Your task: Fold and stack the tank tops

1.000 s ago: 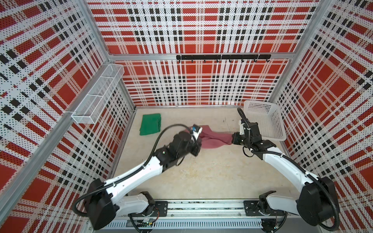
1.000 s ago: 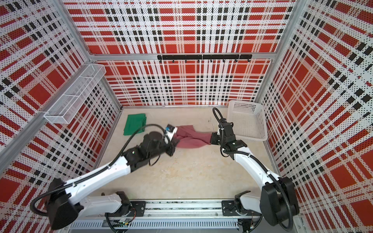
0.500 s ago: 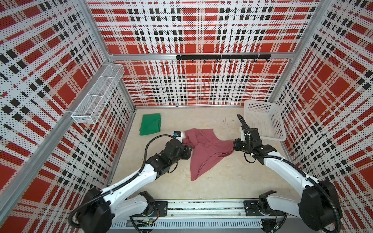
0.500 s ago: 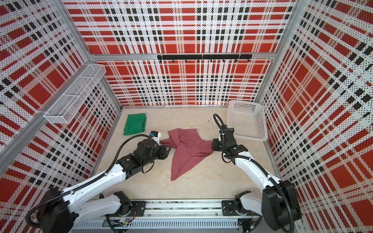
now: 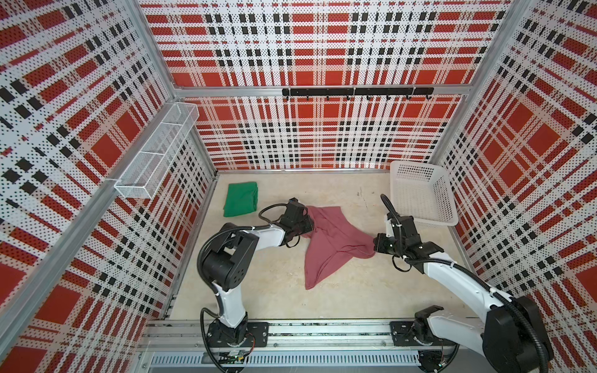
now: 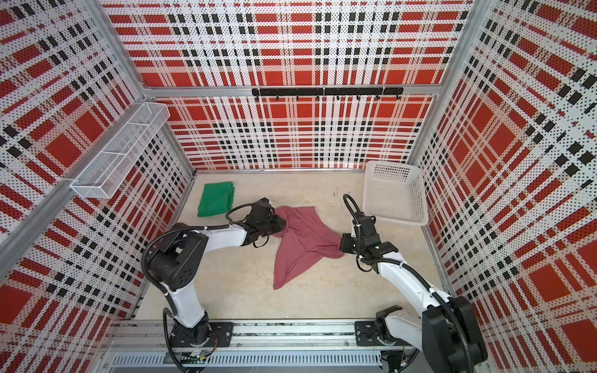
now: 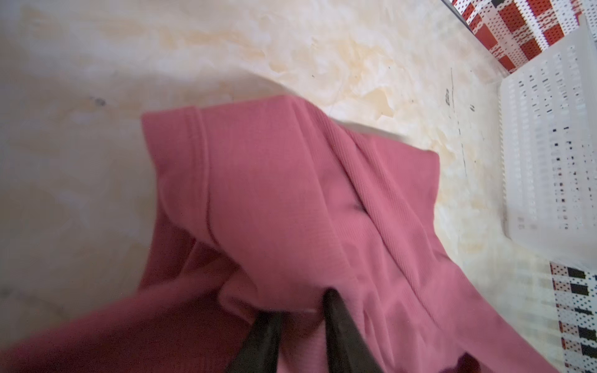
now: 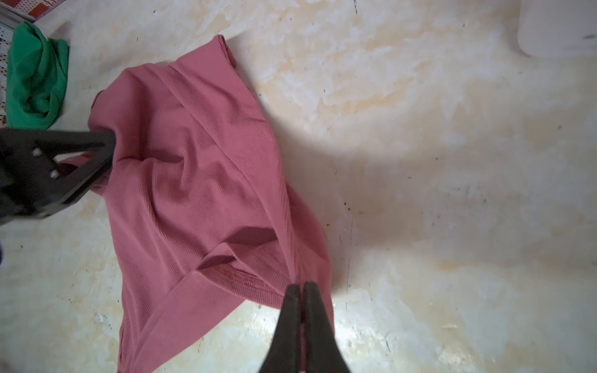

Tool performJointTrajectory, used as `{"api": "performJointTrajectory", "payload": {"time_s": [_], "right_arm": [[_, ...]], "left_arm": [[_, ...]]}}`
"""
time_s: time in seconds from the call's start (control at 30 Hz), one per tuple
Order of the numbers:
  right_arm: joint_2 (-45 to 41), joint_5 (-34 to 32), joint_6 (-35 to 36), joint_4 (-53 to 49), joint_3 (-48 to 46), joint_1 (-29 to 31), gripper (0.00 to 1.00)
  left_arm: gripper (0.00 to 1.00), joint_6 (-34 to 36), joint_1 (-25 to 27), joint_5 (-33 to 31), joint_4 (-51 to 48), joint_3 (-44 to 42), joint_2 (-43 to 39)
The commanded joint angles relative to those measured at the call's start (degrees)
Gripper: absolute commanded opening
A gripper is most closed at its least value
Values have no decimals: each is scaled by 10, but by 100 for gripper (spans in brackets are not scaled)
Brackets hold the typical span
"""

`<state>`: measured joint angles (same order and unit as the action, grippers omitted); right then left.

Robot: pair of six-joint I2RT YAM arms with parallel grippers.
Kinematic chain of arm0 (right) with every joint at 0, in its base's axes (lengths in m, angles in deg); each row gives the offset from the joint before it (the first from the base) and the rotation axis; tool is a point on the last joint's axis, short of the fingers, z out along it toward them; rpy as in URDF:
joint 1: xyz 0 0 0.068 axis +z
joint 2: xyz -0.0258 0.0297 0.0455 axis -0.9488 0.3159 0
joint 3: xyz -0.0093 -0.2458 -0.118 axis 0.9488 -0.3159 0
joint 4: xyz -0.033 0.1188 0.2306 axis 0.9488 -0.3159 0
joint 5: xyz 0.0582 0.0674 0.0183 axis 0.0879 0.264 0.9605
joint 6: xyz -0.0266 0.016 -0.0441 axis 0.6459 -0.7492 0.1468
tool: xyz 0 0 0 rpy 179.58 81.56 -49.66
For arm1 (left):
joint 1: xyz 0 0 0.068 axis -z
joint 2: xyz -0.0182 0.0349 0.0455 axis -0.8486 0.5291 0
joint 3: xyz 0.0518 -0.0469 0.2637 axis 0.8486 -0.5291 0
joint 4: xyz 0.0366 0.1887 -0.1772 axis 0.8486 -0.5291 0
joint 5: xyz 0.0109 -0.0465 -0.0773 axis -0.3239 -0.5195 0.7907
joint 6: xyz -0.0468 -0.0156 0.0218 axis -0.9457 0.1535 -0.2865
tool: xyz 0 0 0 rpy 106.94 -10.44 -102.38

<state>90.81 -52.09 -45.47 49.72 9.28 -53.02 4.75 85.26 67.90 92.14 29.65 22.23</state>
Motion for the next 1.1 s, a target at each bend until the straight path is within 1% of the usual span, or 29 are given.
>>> {"api": "performJointTrajectory", "payload": {"time_s": [0.0,0.03,0.1,0.2,0.23,0.3,0.4,0.47,0.5,0.53,0.63,0.67,0.77,0.9,1.07], "right_arm": [[-39,6,-33,-10,-26,-1,0],[-48,7,-40,-6,-37,-1,0],[-59,15,-62,16,-63,0,0],[-59,46,-105,88,-106,9,0],[-54,49,-113,102,-114,13,0],[-45,46,-116,103,-114,18,0],[-47,36,-117,102,-117,21,0],[-48,30,-112,92,-115,21,0],[-47,28,-108,85,-112,22,0],[-45,25,-104,78,-110,22,0],[-41,20,-95,62,-105,22,0],[-42,18,-93,58,-103,22,0],[-50,10,-92,49,-101,22,0],[-55,1,-91,42,-100,22,0],[-47,-2,-84,32,-94,22,0]], "left_arm": [[29,4,-21,33,23,61,63],[30,10,-26,35,14,87,80],[31,43,-36,30,-24,156,116],[34,104,-48,23,-102,267,155],[37,123,-50,21,-134,294,154],[48,151,-50,1,-174,299,119],[69,179,-46,-52,-212,231,17],[77,184,-45,-72,-229,168,-53],[78,179,-45,-76,-235,133,-88],[78,171,-47,-72,-239,98,-115],[71,142,-49,-36,-243,-1,-183],[67,134,-48,-29,-247,-33,-200],[60,116,-46,-25,-267,-99,-245],[60,104,-54,-42,-280,-161,-291],[59,109,-59,-46,-270,-178,-280]]}}
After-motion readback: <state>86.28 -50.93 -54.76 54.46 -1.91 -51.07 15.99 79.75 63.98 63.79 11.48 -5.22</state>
